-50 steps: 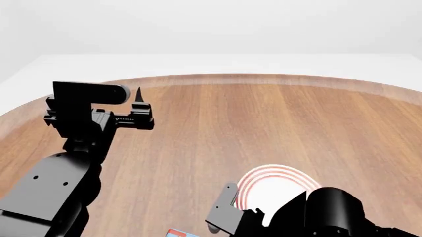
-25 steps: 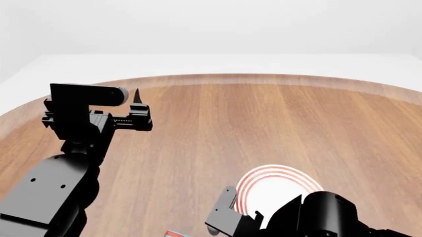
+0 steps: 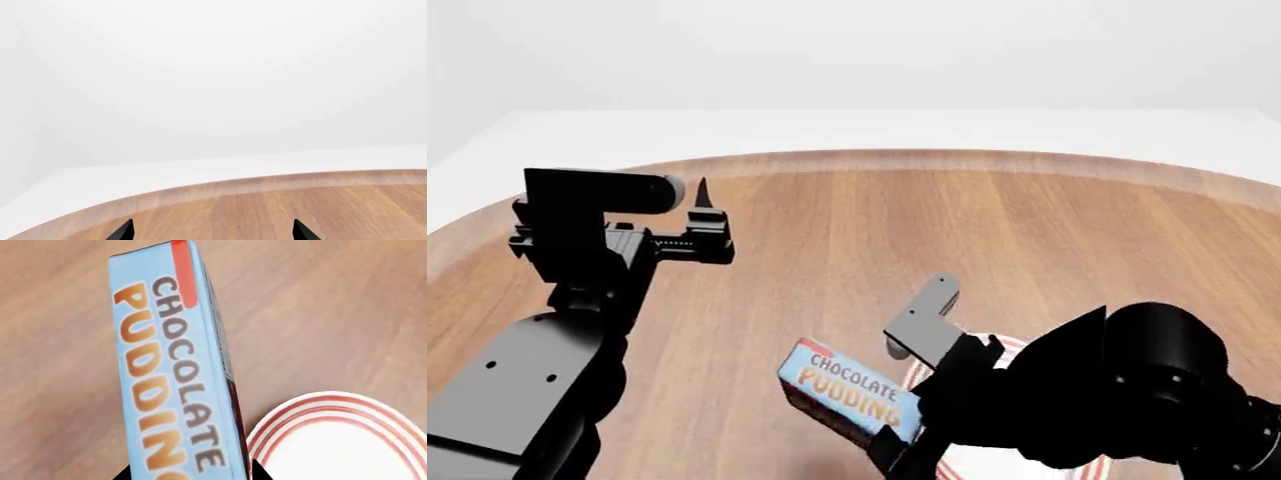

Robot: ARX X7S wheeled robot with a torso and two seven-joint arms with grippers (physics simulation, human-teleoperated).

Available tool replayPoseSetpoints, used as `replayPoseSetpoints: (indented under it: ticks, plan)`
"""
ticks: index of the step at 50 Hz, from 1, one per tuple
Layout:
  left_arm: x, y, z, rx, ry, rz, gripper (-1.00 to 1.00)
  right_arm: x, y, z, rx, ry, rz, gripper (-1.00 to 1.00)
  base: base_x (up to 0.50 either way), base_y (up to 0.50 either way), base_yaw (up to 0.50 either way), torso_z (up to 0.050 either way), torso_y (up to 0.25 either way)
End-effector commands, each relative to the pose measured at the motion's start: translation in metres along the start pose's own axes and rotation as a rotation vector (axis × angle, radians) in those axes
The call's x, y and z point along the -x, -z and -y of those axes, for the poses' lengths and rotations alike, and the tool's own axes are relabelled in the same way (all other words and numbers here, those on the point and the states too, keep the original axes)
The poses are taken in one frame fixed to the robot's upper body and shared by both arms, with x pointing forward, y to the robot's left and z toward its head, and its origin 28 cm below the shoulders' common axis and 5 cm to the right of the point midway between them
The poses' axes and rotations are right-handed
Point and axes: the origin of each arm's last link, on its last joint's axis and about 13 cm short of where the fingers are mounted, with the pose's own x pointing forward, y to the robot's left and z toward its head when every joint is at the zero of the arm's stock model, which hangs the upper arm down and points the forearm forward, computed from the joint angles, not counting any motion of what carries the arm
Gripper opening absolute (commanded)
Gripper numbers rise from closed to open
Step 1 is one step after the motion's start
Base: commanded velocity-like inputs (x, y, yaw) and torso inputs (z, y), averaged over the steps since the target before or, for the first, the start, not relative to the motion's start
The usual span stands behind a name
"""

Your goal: Put the chocolate pudding to the right of the plate.

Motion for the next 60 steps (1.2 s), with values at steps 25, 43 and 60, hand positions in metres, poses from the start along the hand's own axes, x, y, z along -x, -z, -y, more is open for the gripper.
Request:
replayPoseSetpoints:
  ticks: [25, 43, 60]
  plan:
    - [-0.001, -0.001, -0.003, 0.000, -0.012, 0.004, 1.00, 0.093, 0.037, 0.143, -0.614, 0.710, 0.066, -1.00, 0.00, 0.00, 0.00, 0.000, 0.000]
    - [-0.002, 0.001, -0.001, 0.000, -0.006, 0.001, 1.00, 0.118, 0.131, 0.148, -0.927, 0.694, -0.034, -1.00, 0.00, 0.00, 0.00, 0.000, 0.000]
    - [-0.001, 0.001, 0.000, -0.004, -0.004, -0.001, 1.00, 0.085, 0.145, 0.159, -0.950, 0.690, -0.140, -1.00, 0.00, 0.00, 0.00, 0.000, 0.000]
